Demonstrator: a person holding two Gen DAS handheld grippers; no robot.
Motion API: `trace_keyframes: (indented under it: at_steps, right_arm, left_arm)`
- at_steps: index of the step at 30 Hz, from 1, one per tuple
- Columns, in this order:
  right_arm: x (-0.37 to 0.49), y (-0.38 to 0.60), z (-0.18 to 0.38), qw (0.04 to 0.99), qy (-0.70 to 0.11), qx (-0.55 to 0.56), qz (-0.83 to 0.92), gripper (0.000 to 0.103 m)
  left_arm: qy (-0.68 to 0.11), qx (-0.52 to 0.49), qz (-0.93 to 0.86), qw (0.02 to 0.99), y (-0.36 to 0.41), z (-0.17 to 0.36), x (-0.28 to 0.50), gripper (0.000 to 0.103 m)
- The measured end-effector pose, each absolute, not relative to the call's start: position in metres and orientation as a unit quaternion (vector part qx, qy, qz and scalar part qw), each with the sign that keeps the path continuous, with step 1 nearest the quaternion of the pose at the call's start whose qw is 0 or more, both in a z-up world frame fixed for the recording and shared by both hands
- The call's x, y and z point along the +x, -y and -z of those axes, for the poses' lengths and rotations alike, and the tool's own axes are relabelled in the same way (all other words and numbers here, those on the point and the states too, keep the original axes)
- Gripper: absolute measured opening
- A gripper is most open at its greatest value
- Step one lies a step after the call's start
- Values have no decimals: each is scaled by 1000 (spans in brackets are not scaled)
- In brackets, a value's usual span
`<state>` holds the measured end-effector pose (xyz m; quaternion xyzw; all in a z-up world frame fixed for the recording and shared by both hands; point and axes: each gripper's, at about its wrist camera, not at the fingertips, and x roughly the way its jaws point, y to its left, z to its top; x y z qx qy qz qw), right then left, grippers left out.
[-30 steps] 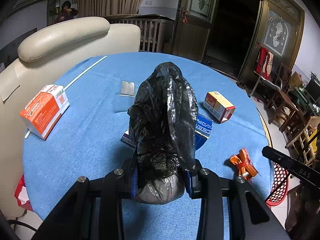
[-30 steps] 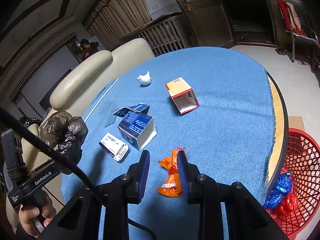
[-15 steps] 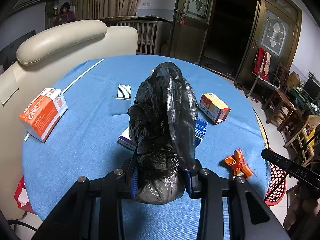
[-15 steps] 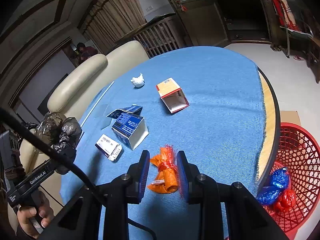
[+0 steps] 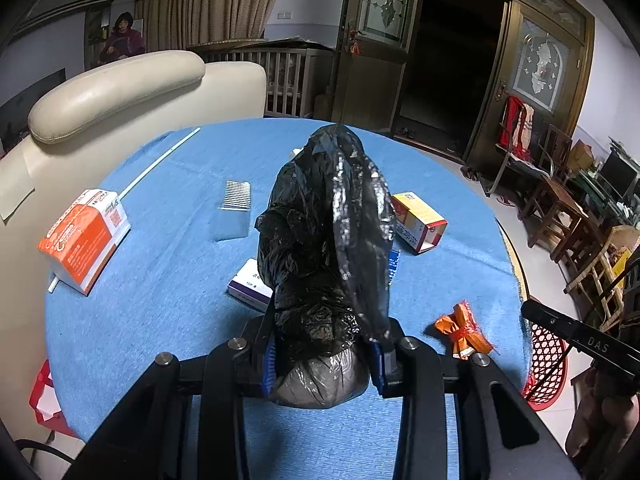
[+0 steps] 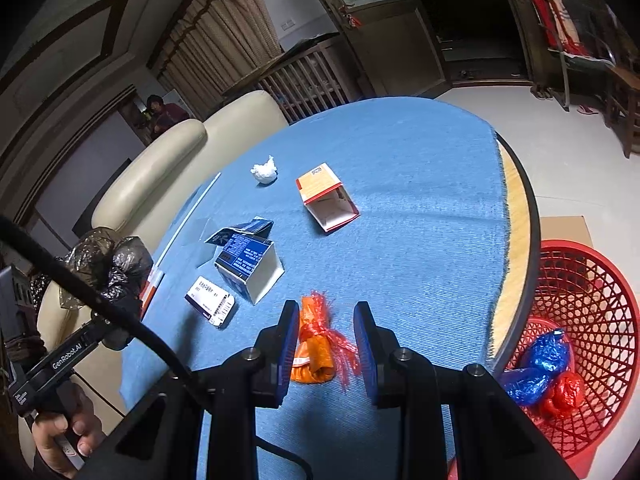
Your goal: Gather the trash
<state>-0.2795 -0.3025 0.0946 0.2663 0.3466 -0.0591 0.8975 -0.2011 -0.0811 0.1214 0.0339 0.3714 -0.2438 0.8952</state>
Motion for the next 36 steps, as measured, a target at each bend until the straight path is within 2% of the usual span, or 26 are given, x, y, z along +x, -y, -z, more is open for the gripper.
trace_keyframes:
  at_steps: [36]
  right_arm:
    - [-337, 359, -96, 888, -324, 297, 134, 31]
  left_arm:
    - [-346, 66, 322, 879, 127, -139, -216, 38]
